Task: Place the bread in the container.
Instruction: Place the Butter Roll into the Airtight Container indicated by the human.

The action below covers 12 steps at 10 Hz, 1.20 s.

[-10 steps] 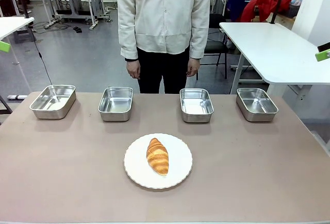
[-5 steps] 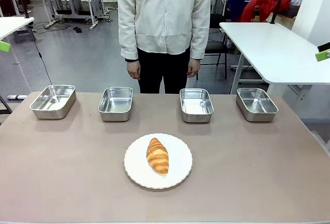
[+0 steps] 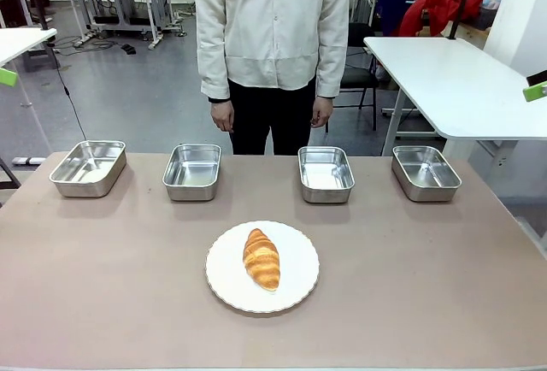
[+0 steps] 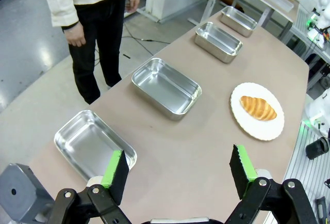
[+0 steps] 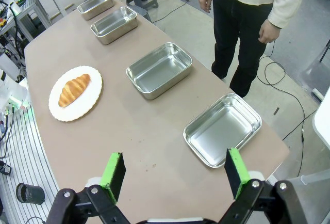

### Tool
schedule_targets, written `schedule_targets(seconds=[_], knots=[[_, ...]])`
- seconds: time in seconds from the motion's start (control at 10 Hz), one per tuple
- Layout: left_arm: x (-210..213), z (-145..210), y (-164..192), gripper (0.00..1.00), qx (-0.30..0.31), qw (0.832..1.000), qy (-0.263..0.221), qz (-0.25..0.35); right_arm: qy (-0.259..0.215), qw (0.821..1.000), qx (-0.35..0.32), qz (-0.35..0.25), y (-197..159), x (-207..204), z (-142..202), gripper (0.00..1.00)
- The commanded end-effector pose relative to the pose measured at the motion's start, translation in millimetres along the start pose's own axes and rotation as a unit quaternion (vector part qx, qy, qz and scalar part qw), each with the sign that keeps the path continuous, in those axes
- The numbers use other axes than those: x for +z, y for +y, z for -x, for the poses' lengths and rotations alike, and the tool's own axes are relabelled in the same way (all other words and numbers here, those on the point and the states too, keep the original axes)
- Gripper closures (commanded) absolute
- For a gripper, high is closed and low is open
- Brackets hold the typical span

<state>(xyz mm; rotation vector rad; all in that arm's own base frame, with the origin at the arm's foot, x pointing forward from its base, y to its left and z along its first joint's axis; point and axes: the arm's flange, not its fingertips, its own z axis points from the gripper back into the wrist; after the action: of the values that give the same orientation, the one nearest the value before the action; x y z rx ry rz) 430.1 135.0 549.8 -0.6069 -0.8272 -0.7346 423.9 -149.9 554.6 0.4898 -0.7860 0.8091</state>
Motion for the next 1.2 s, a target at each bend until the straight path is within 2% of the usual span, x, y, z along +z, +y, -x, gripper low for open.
schedule_targets(seconds=[0.0,1.1], knots=[[1.3,-0.9,-0.5,0.0,-0.002,1.0,-0.003,0.001,-0.007,1.0,0.003,0.0,0.2,-0.1,-1.6,0.0],[1.3,-0.9,-0.5,0.0,-0.002,1.0,-0.003,0.001,-0.007,1.0,0.003,0.0,0.2,-0.1,-1.6,0.0]])
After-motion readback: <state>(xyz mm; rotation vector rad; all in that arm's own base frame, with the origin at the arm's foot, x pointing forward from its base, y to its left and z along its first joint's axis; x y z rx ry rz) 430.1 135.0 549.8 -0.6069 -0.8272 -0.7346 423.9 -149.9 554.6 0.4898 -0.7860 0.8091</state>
